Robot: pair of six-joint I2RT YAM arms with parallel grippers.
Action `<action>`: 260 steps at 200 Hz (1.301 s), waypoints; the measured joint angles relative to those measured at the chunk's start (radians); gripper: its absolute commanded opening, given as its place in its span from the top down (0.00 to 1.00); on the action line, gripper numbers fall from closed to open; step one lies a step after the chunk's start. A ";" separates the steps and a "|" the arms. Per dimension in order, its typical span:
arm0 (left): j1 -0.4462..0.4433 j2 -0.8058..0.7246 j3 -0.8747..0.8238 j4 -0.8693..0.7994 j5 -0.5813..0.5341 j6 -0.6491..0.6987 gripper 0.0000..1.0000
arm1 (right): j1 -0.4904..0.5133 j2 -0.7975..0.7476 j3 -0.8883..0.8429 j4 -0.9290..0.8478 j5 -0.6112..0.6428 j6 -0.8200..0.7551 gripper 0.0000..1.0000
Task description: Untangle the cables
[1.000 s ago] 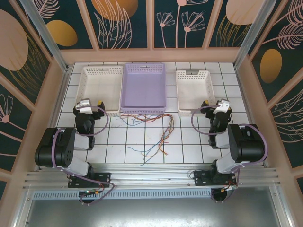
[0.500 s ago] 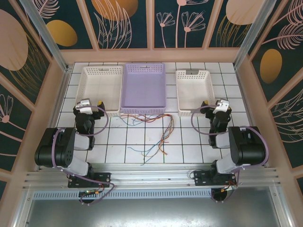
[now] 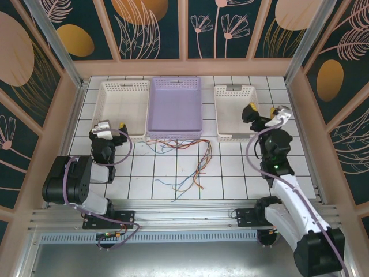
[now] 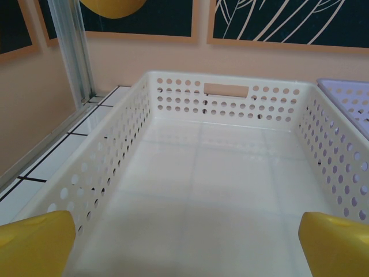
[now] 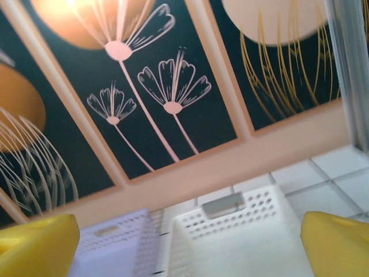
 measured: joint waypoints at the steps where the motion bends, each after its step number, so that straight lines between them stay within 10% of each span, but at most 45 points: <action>1: 0.000 0.000 0.000 0.000 0.000 0.000 0.01 | -0.002 -0.004 0.002 -0.009 0.000 0.011 0.01; 41: 0.000 0.000 0.000 0.000 0.000 0.000 0.01 | -0.020 -0.122 -0.003 -0.128 -0.132 0.137 0.01; 171: 0.000 -0.006 0.000 -0.006 -0.003 -0.001 0.01 | 0.483 0.084 0.024 -0.454 -0.068 0.129 0.01; 260: 0.000 -0.390 0.222 -0.607 -0.014 -0.156 0.01 | 0.546 0.388 0.040 -0.500 -0.035 0.159 0.02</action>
